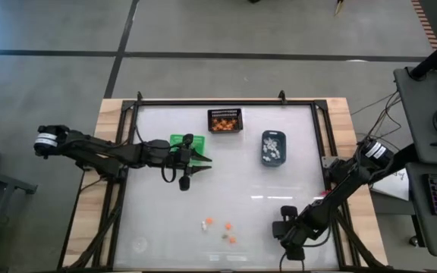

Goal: Sort Halloween decoration
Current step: Put the orange spider toy into the black bin

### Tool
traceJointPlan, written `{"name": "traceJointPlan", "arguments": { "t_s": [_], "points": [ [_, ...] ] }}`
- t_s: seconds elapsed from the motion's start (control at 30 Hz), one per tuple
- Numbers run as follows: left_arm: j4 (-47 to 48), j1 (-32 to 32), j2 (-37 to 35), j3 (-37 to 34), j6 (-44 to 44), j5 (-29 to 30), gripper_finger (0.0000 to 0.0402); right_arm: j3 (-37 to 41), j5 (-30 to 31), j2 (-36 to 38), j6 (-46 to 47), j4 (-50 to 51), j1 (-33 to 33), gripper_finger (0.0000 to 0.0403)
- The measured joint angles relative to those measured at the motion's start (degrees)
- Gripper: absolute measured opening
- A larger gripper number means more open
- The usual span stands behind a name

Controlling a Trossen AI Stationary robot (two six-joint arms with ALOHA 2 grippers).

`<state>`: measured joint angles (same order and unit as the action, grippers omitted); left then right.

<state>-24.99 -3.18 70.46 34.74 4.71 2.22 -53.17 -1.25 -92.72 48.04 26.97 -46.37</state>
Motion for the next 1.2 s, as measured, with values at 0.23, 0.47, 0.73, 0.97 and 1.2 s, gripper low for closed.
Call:
{"name": "traceJointPlan", "arguments": {
  "t_s": [0.23, 0.47, 0.73, 0.97, 1.2],
  "points": [
    [-0.08, 0.0, 0.3, 0.0, 0.74, 0.17, 0.0084, -0.01, 10.56, 0.26, -0.84, 8.99, 2.66, 0.0009],
    [-2.94, -0.08, 3.21, 0.0, 0.51, 0.03, 0.0084, 0.09, 22.12, 4.0, -5.6, 10.1, 5.68, 0.0009],
    [-13.81, -0.37, 12.23, 0.0, -1.38, -1.75, 0.0084, 0.05, 18.69, 9.8, 3.56, 13.57, 5.14, 0.0009],
    [-15.84, -0.54, 19.9, 4.74, -1.4, -3.41, 0.0084, 0.53, 20.59, 11.81, 3.32, 13.54, 0.06, 0.0009],
    [-15.69, -0.52, 25.39, 9.8, -0.83, -4.8, 0.0084, 4.05, 20.51, 11.71, 12.56, 16.49, -3.34, 0.0009]
  ]
}}
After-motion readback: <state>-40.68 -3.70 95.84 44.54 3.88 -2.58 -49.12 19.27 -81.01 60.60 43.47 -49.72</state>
